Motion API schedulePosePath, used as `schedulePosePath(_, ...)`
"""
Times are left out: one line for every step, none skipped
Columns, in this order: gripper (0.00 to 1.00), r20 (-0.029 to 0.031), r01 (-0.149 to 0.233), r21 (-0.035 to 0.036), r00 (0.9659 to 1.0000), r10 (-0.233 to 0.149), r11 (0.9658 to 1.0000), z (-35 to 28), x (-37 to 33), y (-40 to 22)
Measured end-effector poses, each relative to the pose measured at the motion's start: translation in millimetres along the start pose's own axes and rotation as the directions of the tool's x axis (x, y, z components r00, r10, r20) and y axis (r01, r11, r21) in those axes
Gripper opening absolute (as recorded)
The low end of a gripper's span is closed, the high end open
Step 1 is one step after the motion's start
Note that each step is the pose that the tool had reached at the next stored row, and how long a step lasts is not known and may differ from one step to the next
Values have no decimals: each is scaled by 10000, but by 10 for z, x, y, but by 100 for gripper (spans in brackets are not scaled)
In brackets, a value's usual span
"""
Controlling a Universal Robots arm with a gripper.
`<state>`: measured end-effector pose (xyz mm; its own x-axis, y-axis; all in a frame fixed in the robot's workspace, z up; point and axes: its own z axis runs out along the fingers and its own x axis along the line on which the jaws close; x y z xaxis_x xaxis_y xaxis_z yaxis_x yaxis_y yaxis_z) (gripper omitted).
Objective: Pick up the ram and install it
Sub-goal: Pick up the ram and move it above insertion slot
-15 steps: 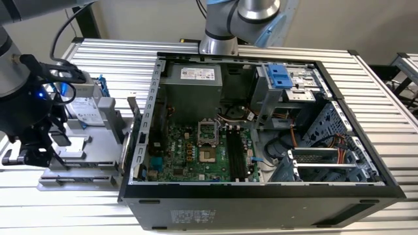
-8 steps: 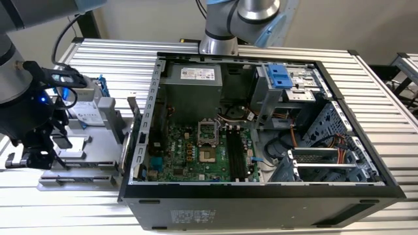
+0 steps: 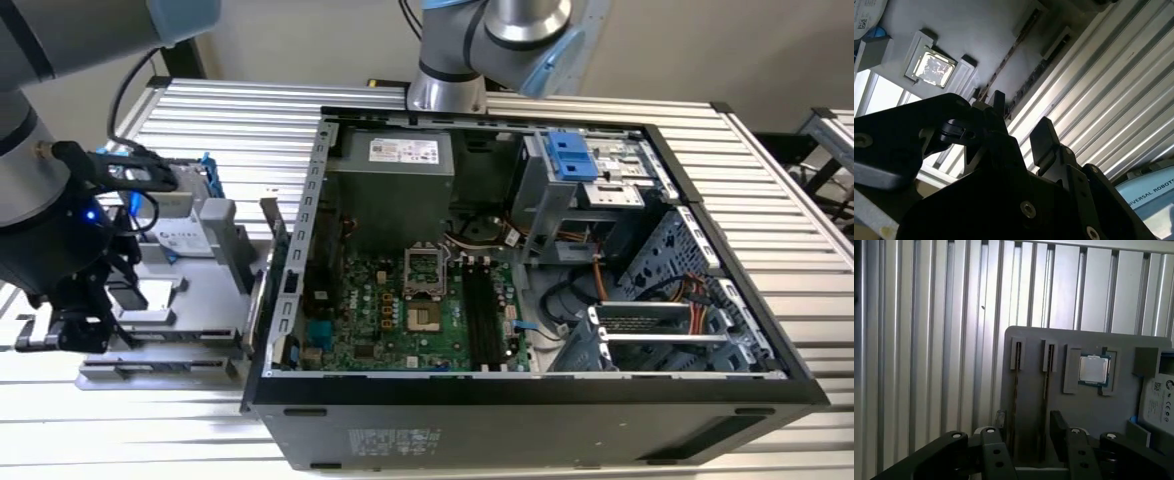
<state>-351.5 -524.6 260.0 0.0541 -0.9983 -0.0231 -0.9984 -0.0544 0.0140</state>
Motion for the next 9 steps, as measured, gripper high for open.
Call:
schedulePosePath(100,-1,1,-1,10000,-1,10000,16,2,1)
schedulePosePath(100,-1,0,-1,10000,0,10000,35,3,2)
schedulePosePath(100,-1,0,-1,10000,0,10000,53,6,3)
schedulePosePath(100,0,-1,-1,10000,1,10000,71,9,3)
schedulePosePath(100,0,0,-1,10000,0,10000,89,14,3)
schedulePosePath(100,-1,0,-1,10000,0,10000,104,18,3)
schedulePosePath(100,-1,0,-1,10000,0,10000,122,23,3)
schedulePosePath(100,0,0,0,10000,0,10000,138,28,3)
schedulePosePath(100,0,0,0,10000,0,10000,155,32,3)
